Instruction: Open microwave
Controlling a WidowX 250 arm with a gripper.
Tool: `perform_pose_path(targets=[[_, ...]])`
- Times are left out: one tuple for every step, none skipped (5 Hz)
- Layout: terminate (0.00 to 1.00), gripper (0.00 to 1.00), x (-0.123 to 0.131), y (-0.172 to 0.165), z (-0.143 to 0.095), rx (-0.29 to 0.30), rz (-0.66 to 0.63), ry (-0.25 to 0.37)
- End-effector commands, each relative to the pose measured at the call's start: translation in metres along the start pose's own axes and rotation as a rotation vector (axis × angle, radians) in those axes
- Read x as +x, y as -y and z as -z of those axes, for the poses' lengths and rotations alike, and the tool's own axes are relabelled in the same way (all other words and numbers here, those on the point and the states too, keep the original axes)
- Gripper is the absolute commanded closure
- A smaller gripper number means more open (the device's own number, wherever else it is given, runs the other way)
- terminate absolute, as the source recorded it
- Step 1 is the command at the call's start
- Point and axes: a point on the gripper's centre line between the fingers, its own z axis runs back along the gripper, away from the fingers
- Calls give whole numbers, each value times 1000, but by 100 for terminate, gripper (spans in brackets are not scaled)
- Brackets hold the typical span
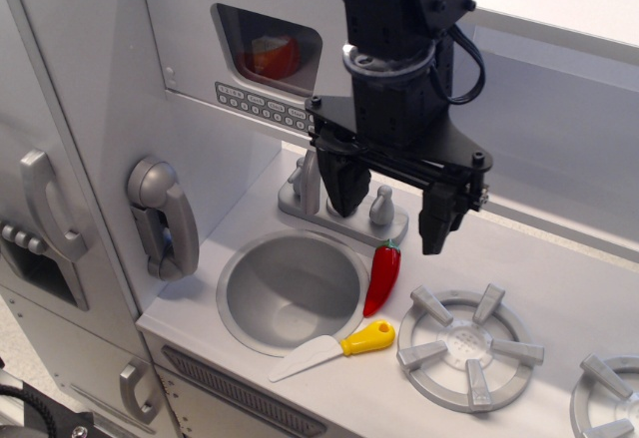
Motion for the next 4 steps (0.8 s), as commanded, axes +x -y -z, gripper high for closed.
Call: perform_pose_path(targets=[[0, 0, 0, 0, 0, 0, 0, 0], [0, 0, 21, -28, -11, 16, -42, 75], [0, 0, 44, -55, -25, -14, -91, 143], [0, 0, 60, -68, -27, -13, -156, 193]])
